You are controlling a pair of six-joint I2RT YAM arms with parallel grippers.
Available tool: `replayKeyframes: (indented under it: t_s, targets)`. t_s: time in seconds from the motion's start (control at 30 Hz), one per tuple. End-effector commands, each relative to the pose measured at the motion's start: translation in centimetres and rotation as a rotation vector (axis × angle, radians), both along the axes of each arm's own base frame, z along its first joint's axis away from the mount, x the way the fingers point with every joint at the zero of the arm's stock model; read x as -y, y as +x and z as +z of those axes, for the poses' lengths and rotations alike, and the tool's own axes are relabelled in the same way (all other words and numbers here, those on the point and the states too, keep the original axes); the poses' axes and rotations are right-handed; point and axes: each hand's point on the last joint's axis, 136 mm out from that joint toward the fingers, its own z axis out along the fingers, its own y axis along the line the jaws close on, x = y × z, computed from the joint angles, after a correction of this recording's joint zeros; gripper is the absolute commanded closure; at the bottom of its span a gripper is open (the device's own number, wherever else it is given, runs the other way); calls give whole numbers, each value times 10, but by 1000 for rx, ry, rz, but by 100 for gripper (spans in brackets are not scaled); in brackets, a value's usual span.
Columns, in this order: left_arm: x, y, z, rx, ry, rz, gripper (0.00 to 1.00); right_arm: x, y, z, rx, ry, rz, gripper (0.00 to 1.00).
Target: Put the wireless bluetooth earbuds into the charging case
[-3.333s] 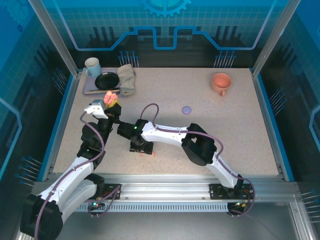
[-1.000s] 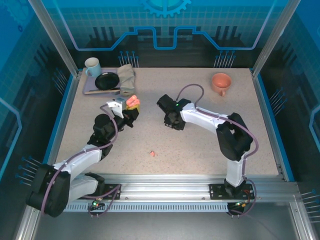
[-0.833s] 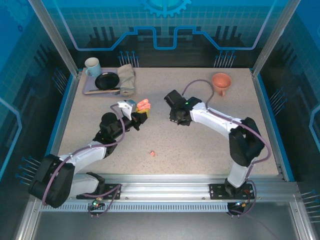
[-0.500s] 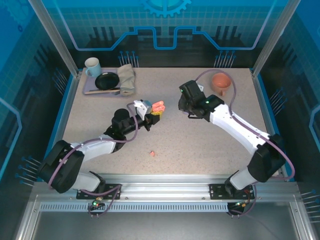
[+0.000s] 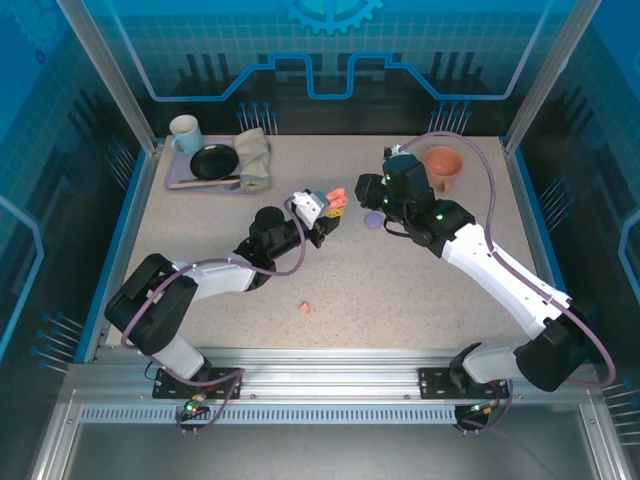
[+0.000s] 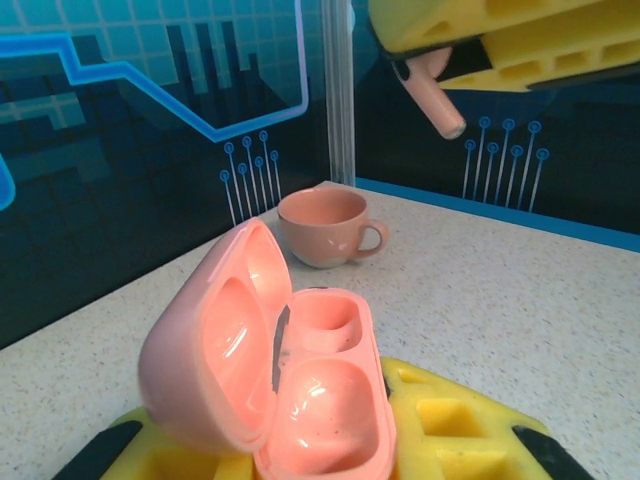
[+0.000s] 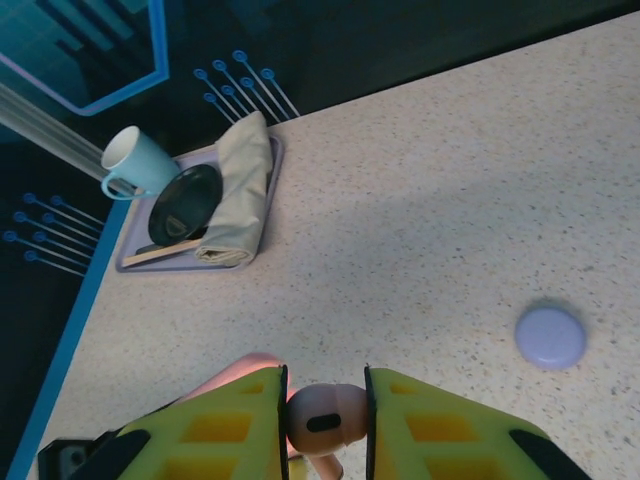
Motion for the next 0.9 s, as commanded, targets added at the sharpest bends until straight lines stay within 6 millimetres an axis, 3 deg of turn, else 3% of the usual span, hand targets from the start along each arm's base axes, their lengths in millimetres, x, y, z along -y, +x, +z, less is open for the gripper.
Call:
replayKeyframes:
  t_s: [0.0,0.4,0.87]
  targets:
    - [4,12,28,100,-40,35,100,-10,-1,31,124,66,64,77]
    - [12,21,46,97,-96,30,100,-34,-6,24,176,179,116,77]
    - [14,23,54,37,-159,32,100,-41,-2,23,229,243,86,78]
